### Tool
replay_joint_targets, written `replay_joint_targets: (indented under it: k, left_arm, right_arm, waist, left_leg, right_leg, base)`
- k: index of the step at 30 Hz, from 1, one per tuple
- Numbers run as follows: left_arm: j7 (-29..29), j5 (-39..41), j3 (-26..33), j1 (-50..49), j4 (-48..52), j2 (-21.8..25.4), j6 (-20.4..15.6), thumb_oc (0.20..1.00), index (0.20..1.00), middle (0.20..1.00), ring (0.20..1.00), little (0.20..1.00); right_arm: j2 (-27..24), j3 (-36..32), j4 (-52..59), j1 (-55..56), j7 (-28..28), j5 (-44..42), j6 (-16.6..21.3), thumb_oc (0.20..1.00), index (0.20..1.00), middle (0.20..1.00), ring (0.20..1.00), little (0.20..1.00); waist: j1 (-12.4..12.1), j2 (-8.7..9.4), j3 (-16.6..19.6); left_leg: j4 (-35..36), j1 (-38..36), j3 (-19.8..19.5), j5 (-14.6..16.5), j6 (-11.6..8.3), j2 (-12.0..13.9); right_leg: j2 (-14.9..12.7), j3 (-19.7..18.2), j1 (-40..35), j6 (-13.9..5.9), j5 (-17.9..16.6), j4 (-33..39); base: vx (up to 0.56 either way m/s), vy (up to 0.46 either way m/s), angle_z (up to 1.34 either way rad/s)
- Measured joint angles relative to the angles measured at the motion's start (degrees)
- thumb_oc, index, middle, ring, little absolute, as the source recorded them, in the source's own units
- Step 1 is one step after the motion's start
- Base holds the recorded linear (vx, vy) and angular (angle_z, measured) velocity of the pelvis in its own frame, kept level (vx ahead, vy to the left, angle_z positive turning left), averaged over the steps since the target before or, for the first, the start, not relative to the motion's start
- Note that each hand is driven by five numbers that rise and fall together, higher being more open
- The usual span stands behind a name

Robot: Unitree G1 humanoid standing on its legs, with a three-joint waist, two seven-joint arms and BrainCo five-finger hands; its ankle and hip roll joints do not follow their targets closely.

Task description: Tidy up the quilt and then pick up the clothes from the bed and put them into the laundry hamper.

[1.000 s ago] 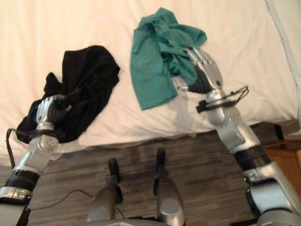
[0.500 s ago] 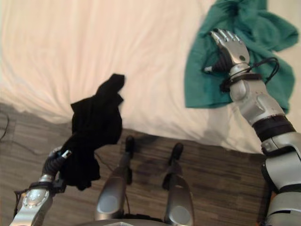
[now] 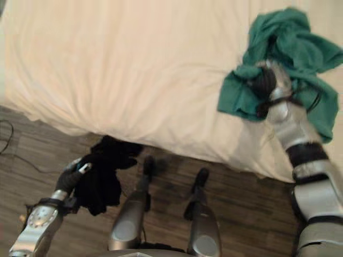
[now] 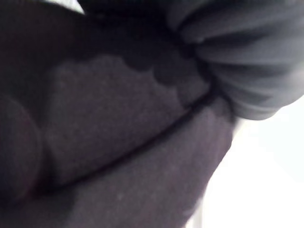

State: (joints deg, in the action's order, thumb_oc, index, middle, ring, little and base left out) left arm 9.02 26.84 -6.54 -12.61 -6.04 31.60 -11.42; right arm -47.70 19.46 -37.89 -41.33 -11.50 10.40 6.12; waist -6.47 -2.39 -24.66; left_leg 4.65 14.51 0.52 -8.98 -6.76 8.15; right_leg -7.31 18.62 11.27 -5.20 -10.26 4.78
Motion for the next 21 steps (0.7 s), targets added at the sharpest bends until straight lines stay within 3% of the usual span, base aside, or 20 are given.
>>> replay_joint_targets:
  k: [6,7,9,12,18,21]
  left_arm:
    - [-0.4,-0.2,-0.5,3.7,-4.4,-2.1,1.8,0.200,0.200,0.200,0.200,0.200]
    - [-1.1,-0.8,0.3,4.5,-8.2,-4.7,2.5,0.200,0.200,0.200,0.200,0.200]
    - [-3.1,-1.8,1.9,5.0,-15.2,-9.7,3.4,0.200,0.200,0.200,0.200,0.200]
    - [-5.0,-3.4,2.0,5.4,-17.6,-12.5,4.5,0.200,0.200,0.200,0.200,0.200]
    - [-6.6,-3.3,1.9,2.6,-18.7,-13.4,5.8,0.200,0.200,0.200,0.200,0.200]
    - [-8.2,-3.3,0.0,1.1,-19.0,-13.6,5.7,0.200,0.200,0.200,0.200,0.200]
  right_arm:
    - [14.3,-11.0,7.1,23.8,4.4,-10.7,0.5,0.200,0.200,0.200,0.200,0.200]
    - [21.3,-16.7,8.1,29.7,5.4,-15.7,0.8,0.200,0.200,0.200,0.200,0.200]
    - [29.5,-18.7,7.8,37.7,7.3,-24.0,0.8,0.200,0.200,0.200,0.200,0.200]
    - [31.6,-15.6,7.7,46.1,10.8,-29.5,0.2,0.200,0.200,0.200,0.200,0.200]
    - [33.3,-8.6,1.8,52.8,16.0,-30.6,-2.6,0.200,0.200,0.200,0.200,0.200]
    - [33.9,-6.6,0.5,52.2,16.4,-30.5,-2.7,0.200,0.200,0.200,0.200,0.200]
  waist:
    - [4.8,5.24,6.8]
    - [6.2,6.13,8.5]
    - [8.8,6.68,12.5]
    - [11.5,6.74,15.1]
    - [11.8,7.43,16.6]
    - [11.3,6.53,16.4]
  left_leg:
    - [0.0,-3.6,1.0,1.5,0.27,-0.1]
    - [0.1,-5.7,2.0,2.4,0.36,-0.3]
    - [0.4,-8.8,4.3,4.1,0.40,-0.5]
    - [0.4,-10.7,5.5,4.9,0.69,-0.6]
    - [0.4,-13.4,6.6,5.2,0.73,-0.2]
    - [0.4,-12.7,4.2,4.4,1.51,-0.2]
  right_leg:
    - [-0.2,-0.6,-3.1,-0.22,0.6,0.0]
    - [-0.4,-1.5,-4.6,-0.39,1.2,0.0]
    - [-0.7,-3.4,-6.3,-0.63,1.6,0.1]
    - [-0.8,-4.6,-7.6,-0.80,2.0,0.3]
    - [-0.4,-6.1,-9.7,-1.06,2.6,0.0]
    - [0.7,-9.3,-9.7,-1.61,3.7,-1.2]
  base:
    - [0.06,0.089,-0.07]
    - [0.10,0.181,-0.31]
    - [0.05,0.178,-0.52]
    - [0.01,0.138,-0.27]
    - [-0.06,0.055,-0.09]
    - [-0.12,-0.052,0.18]
